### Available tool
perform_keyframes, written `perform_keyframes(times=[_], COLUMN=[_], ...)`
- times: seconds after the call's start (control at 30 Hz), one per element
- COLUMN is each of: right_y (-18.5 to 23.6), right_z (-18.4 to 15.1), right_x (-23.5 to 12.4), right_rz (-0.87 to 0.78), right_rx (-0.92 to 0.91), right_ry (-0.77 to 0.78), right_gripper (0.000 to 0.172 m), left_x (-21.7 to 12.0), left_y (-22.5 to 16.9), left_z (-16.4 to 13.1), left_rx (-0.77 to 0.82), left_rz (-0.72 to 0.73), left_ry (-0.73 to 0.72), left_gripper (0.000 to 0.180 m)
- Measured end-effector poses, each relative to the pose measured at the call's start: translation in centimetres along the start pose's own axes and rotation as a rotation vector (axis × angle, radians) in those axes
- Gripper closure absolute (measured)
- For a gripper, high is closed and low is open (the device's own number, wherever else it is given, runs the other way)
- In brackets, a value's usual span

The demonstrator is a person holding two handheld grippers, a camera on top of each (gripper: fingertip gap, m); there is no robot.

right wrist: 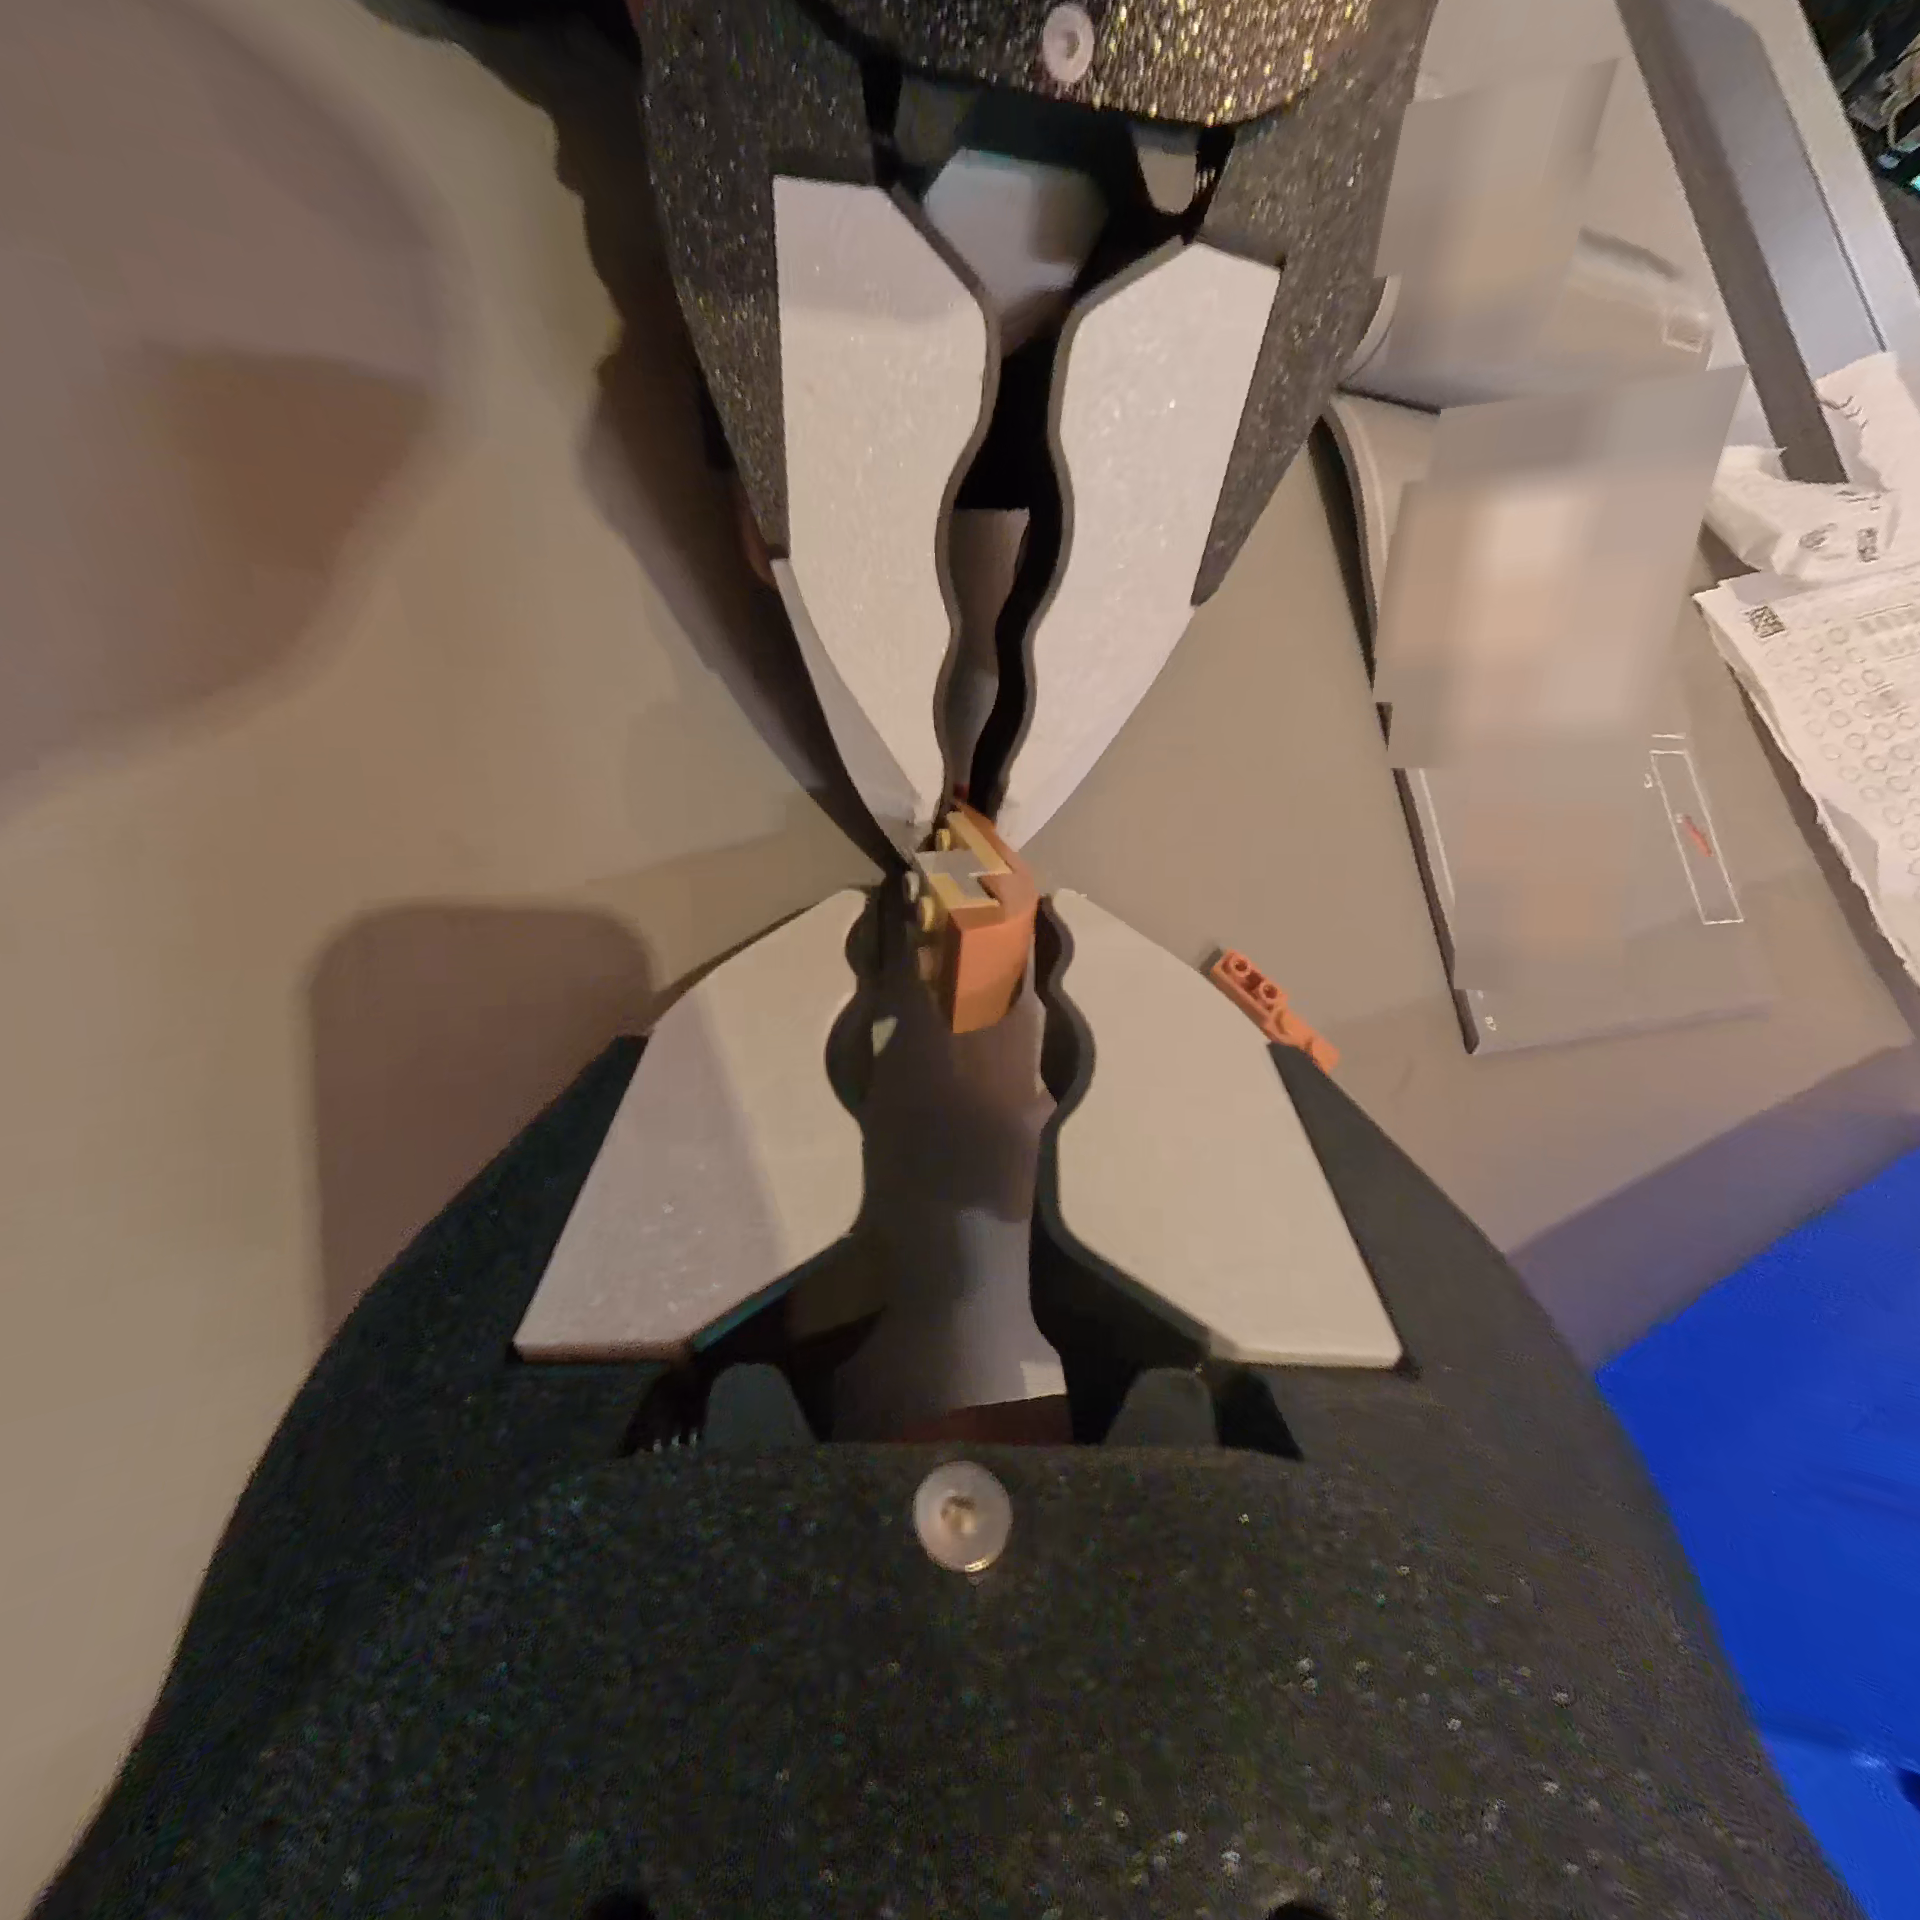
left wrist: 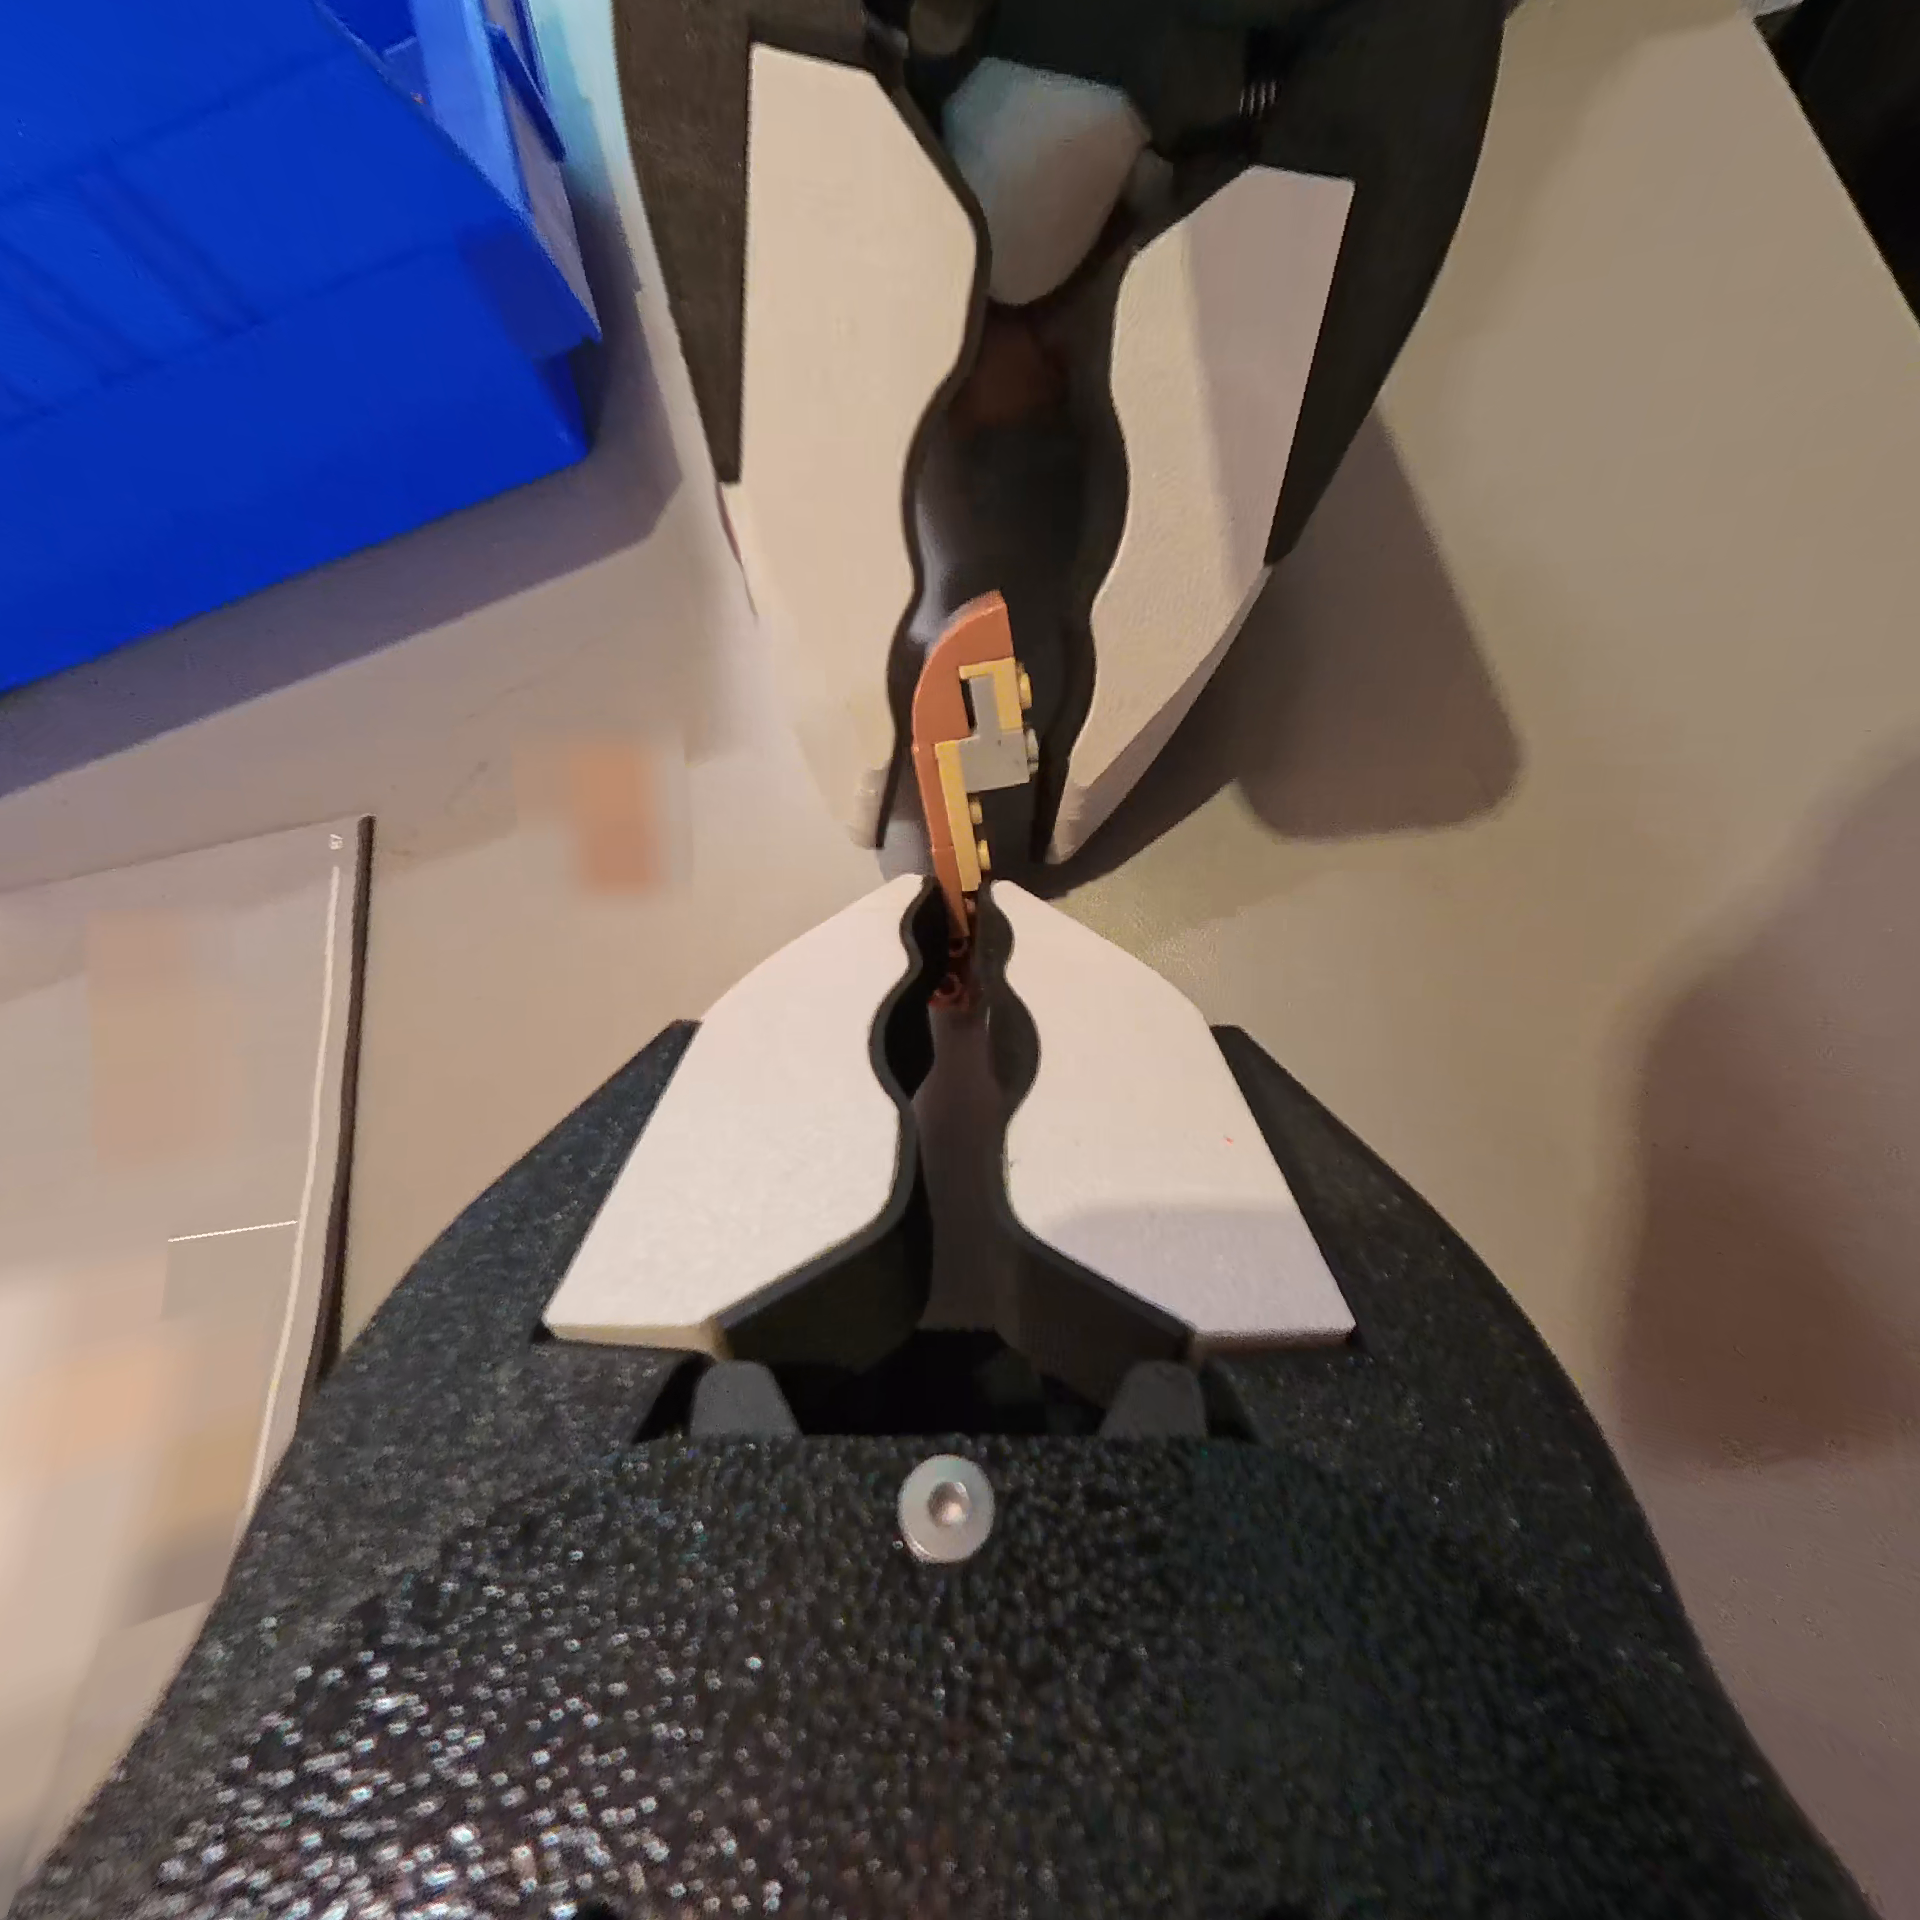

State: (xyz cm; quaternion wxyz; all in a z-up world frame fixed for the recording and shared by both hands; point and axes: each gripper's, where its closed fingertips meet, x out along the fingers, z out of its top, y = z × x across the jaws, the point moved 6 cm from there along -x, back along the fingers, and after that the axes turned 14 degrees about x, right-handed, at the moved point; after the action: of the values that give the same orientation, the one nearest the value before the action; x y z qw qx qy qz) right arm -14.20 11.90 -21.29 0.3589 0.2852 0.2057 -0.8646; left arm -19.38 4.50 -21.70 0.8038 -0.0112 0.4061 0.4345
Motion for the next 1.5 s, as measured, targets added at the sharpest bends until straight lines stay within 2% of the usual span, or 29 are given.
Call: perform_keyframes(times=[0.2,0.27,0.37,0.5,0.63,0.77,0.97,1.07,1.13,1.37,1.5], right_y=[-0.5,-0.4,-0.2,-0.4,-0.9,-1.2,-1.8,-2.1,-2.5,-2.8,-2.9], right_z=[-0.2,0.3,0.6,0.0,-0.4,-0.7,-0.6,-0.7,-1.0,-2.2,-2.6], right_x=[-1.0,-1.4,-1.7,-1.6,-1.9,-2.2,-2.5,-2.7,-2.6,-2.1,-1.8], right_rz=[0.059,0.09,0.097,0.078,0.086,0.111,0.122,0.122,0.114,0.232,0.22], right_rx=[0.012,0.025,0.007,-0.013,0.042,0.089,0.171,0.209,0.267,0.52,0.525], right_ry=[0.012,-0.037,-0.062,-0.016,-0.003,0.007,-0.013,-0.005,0.02,0.091,0.12], right_gripper=[0.126,0.129,0.152,0.153,0.153,0.153,0.153,0.153,0.153,0.152,0.15], left_x=[0.1,0.1,0.2,0.1,-0.2,0.2,0.8,0.9,0.9,0.7,0.6], left_y=[0.0,0.0,-0.1,0.1,0.3,0.4,0.8,0.6,0.6,0.1,0.0], left_z=[0.2,0.3,0.6,0.5,-0.1,-0.3,0.0,0.2,0.3,0.5,0.6], left_rx=[0.004,0.021,0.037,0.04,0.014,-0.039,-0.107,-0.119,-0.081,0.269,0.36], left_rz=[0.008,0.01,0.01,0.025,0.007,-0.035,-0.046,-0.063,-0.044,0.129,0.191], left_ry=[0.021,0.037,0.049,0.046,0.065,0.062,0.081,0.097,0.107,0.208,0.229], left_gripper=[0.175,0.175,0.175,0.169,0.155,0.15,0.153,0.169,0.172,0.173,0.172])
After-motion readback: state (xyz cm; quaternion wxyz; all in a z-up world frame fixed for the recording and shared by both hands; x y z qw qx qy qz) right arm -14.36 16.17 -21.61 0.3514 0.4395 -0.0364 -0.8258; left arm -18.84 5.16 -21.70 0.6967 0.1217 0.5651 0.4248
